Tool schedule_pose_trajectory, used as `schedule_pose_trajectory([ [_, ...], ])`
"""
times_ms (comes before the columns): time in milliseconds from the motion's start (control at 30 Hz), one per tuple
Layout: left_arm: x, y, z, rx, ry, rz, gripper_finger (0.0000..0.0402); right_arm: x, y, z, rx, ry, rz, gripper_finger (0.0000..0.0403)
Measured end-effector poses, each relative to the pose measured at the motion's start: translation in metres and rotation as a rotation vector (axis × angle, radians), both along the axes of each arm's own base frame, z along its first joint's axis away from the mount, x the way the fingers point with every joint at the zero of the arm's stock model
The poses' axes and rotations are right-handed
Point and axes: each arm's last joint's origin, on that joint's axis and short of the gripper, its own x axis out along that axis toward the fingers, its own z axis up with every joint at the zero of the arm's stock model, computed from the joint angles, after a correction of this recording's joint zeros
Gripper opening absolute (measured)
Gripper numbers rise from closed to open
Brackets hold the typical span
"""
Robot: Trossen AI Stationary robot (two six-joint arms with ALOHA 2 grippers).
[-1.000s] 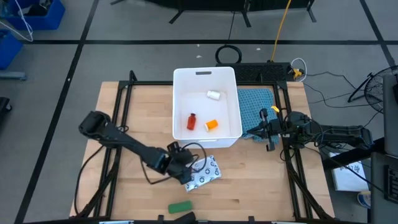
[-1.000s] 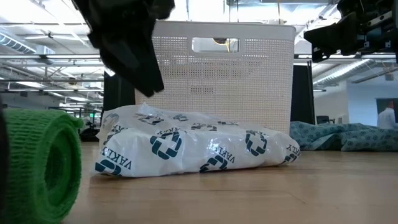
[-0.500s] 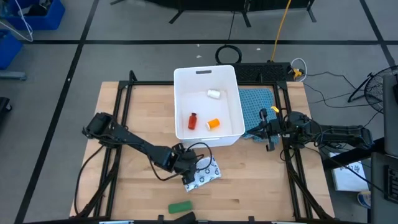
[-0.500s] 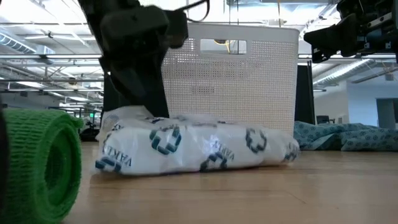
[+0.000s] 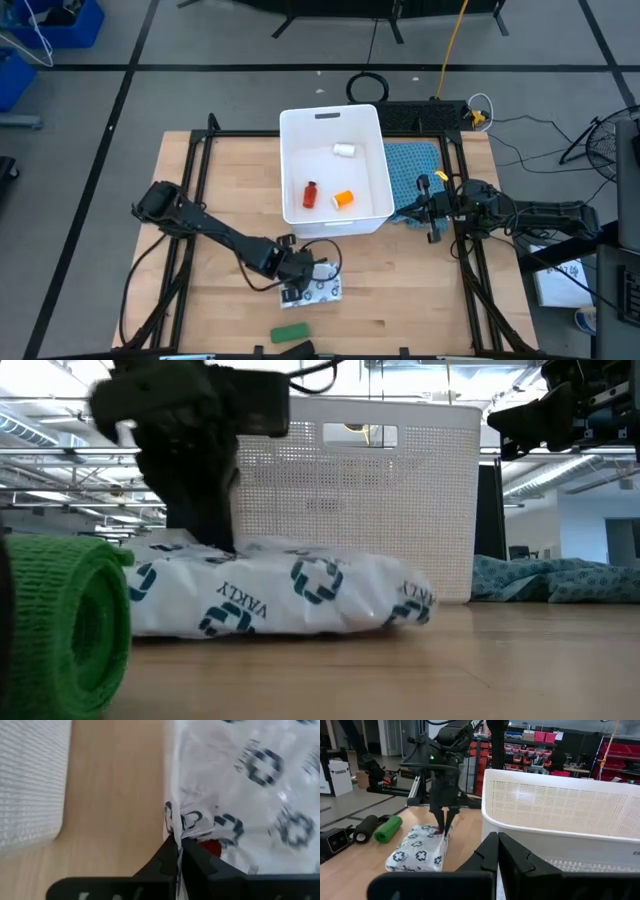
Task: Pick & place medical supplies in basket/bin
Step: Put the mailer bag into the white bin
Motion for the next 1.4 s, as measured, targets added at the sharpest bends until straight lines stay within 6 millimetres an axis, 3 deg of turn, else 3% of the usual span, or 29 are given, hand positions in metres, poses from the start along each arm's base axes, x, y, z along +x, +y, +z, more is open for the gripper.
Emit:
schedule_pose_trajectory([
  [133, -0.008, -0.007, 0.013, 0.008, -0.029, -0.041, 0.0004, 0.0, 0.0, 0.0, 0.0, 0.0, 0.0, 0.0],
  [300, -0.028, -0.014, 0.055, 0.075, -0.173, -0.065, 0.0003, 0.0, 0.0, 0.0, 0.0, 0.0, 0.0, 0.0],
  [533, -0.084, -0.025, 0.119, 0.257, -0.385, -0.153, 0.0003, 0.0, 0.0, 0.0, 0.003, 0.001, 0.0, 0.0],
  [733, -0.129, -0.022, 0.142, 0.367, -0.555, -0.388, 0.0002, 0.0, 0.0, 0.0, 0.0, 0.0, 0.0, 0.0],
  [933, -0.17, 0.008, 0.159, 0.409, -0.847, -0.592, 0.0001, 0.0, 0.0, 0.0, -0.003, 0.0, 0.0, 0.0],
  [1133, -0.206, 0.061, 0.172, 0.471, -1.114, -0.53, 0.0001, 0.0, 0.0, 0.0, -0.008, -0.001, 0.0, 0.0],
  [1400, -0.235, 0.101, 0.139, 0.466, -1.298, -0.456, 0.0001, 0.0, 0.0, 0.0, -0.007, 0.0, 0.0, 0.0],
])
